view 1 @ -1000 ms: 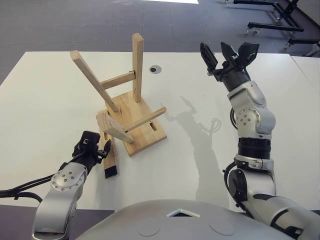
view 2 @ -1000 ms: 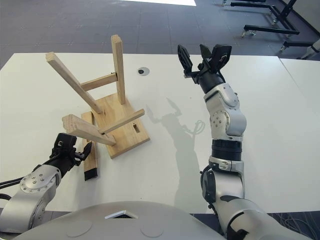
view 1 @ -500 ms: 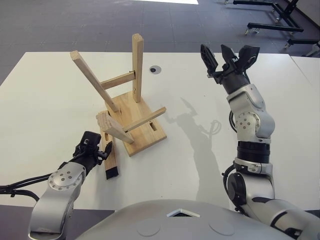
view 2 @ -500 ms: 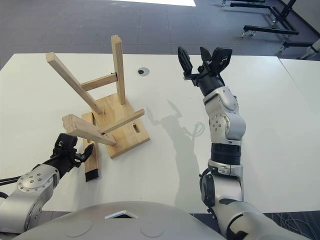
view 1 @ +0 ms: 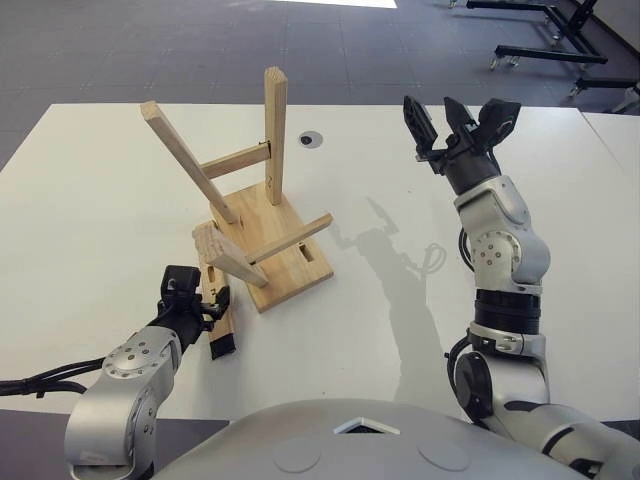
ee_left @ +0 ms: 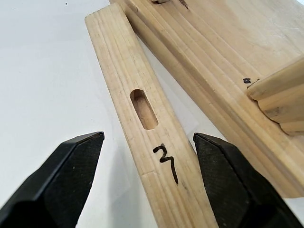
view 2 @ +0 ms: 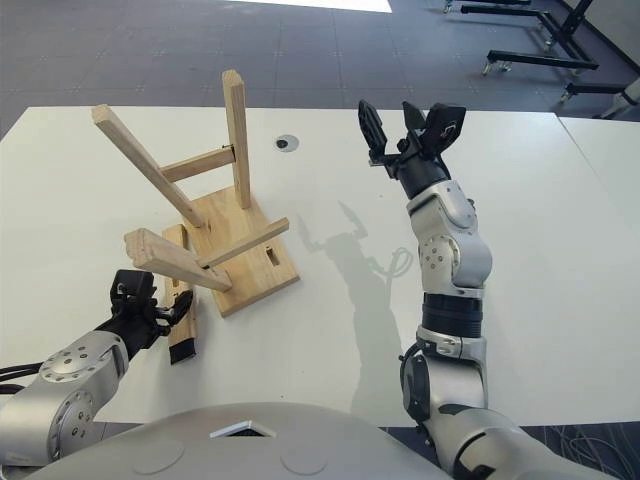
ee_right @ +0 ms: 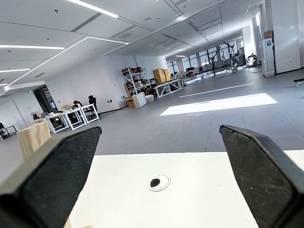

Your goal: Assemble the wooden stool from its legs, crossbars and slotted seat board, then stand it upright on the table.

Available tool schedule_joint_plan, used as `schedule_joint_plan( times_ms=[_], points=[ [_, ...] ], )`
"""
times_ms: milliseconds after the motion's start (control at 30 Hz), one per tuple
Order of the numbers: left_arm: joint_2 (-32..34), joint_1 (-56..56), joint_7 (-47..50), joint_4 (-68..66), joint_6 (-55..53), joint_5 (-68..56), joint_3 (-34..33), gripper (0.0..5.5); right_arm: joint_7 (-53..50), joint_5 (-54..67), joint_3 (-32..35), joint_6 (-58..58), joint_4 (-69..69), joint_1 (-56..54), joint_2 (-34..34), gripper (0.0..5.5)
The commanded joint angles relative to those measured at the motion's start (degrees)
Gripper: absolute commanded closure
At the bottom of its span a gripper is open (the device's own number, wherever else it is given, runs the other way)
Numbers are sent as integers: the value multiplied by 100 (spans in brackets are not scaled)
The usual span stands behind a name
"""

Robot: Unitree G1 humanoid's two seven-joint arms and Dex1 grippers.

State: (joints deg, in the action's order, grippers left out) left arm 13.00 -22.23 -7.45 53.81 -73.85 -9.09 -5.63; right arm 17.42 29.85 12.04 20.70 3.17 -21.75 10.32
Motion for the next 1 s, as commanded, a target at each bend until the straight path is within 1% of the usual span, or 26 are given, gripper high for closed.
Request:
schedule_joint_plan(
  times_ms=[33,167,300,367,467,633,833,1000],
  points=[
    [-16,-183,60,-63,-206,1,92,205,-62,66,85,64,43,-53,4,90],
    [75,-258,-23,-307,-64,-25,-25,205,-77,73,77,56,67,-59,-20,90],
    [258,-298,-156,-723,248,-16,-404,205,-77,61,79,23,65,-35,-11,90],
    [296,-313,-217,-990,572,-17,-524,229,-74,51,68,4,42,-53,-19,90],
    [270,-440,-329,-1226,1098,-66,-569,282,-68,48,53,-21,10,-101,-30,90],
    [246,-503,-377,-1559,1510,-111,-569,341,-36,38,48,-68,-81,-174,-17,90],
    [404,-300,-420,-1789,1670,-97,-289,343,1,-3,-20,-134,-186,-256,-51,90],
    [528,-175,-510,-1925,1750,-196,-318,343,-28,-32,-46,-202,-179,-211,-72,90]
  ],
)
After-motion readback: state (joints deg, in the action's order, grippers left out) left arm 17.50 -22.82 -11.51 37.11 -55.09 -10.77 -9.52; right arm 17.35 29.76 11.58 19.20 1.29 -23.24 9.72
